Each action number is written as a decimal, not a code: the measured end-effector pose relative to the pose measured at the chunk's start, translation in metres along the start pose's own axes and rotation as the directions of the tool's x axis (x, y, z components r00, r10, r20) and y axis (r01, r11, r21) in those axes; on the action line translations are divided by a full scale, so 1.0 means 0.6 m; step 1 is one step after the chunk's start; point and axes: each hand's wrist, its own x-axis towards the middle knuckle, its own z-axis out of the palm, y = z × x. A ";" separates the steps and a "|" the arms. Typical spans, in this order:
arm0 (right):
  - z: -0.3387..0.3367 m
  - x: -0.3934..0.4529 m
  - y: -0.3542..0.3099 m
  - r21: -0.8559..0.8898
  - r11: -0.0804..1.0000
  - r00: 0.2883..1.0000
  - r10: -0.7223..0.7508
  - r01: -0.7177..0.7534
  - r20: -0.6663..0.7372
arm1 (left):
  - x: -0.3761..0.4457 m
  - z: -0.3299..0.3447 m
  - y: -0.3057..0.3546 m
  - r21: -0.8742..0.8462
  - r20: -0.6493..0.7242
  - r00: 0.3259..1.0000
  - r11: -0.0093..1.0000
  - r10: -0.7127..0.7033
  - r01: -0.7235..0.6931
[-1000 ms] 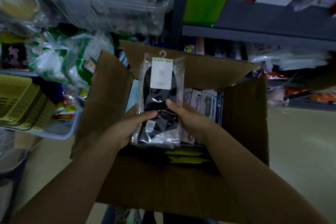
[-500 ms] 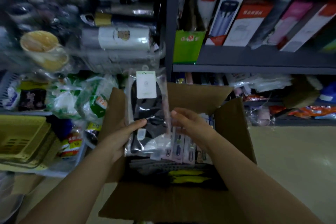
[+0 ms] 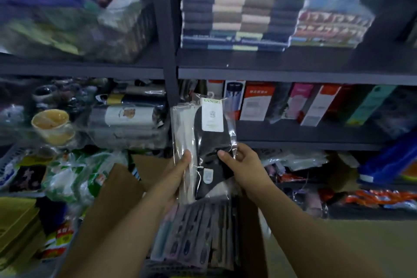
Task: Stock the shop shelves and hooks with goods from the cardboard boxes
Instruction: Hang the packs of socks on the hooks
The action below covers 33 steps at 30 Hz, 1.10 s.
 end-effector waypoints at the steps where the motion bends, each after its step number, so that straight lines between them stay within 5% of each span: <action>1: -0.030 0.000 -0.005 -0.003 1.000 1.000 -0.005 0.005 0.000 | 0.003 0.027 -0.008 -0.003 -0.018 1.000 1.000 0.008 -0.008; 15: -0.355 0.008 -0.119 0.017 0.986 0.982 -0.168 0.167 0.086 | 0.026 0.310 -0.016 0.036 -0.210 0.961 0.984 0.178 -0.174; 33: -0.562 0.185 -0.402 0.116 0.899 0.906 -0.416 0.423 -0.082 | 0.170 0.487 0.236 0.149 -0.042 0.896 0.890 0.441 -0.431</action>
